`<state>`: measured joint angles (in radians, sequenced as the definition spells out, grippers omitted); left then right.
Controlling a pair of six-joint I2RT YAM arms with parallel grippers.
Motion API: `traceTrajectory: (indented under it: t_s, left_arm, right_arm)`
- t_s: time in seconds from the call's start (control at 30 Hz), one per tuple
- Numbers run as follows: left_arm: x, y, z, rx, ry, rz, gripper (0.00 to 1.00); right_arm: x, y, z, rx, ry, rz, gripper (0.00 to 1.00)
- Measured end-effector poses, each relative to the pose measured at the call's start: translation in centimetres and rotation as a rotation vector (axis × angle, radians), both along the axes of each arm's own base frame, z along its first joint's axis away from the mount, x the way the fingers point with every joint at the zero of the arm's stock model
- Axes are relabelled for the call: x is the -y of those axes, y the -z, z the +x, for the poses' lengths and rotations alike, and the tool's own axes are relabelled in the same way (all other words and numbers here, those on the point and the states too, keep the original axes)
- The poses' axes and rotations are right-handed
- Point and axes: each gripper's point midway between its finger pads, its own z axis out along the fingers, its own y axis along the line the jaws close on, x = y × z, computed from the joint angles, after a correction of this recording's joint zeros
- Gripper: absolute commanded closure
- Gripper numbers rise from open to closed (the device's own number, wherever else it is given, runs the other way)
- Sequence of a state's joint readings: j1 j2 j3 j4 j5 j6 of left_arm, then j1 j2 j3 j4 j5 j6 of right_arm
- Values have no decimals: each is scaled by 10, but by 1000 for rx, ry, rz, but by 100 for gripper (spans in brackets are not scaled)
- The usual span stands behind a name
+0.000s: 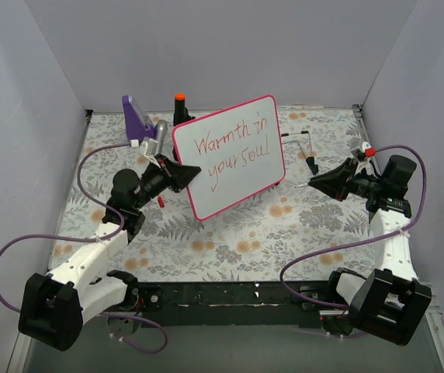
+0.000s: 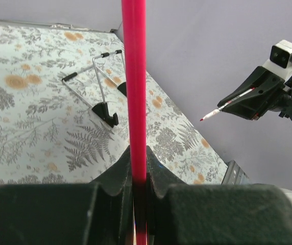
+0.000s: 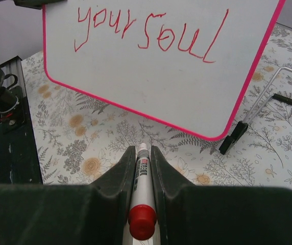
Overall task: Write a sentence on the whiteboard
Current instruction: Put down the whiteboard on the whiteboard stand.
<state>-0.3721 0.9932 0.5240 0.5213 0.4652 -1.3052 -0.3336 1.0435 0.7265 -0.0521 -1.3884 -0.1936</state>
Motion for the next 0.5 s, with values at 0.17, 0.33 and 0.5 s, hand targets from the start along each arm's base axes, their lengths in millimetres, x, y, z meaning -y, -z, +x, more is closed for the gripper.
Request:
traceTrajectory:
  t_s: [0.17,0.33,0.5]
  left_arm:
    - [10,-27,20,49,66,17,100]
    - [36,-46,57,76,173,9,100]
    - [63,-43,104,85,248,-40,100]
  right_arm:
    - [1,4,1,-7,9,-9,99]
    - [2,6,4,-16,14,-13,99]
    - [3,6,5,-21,13,-14,99]
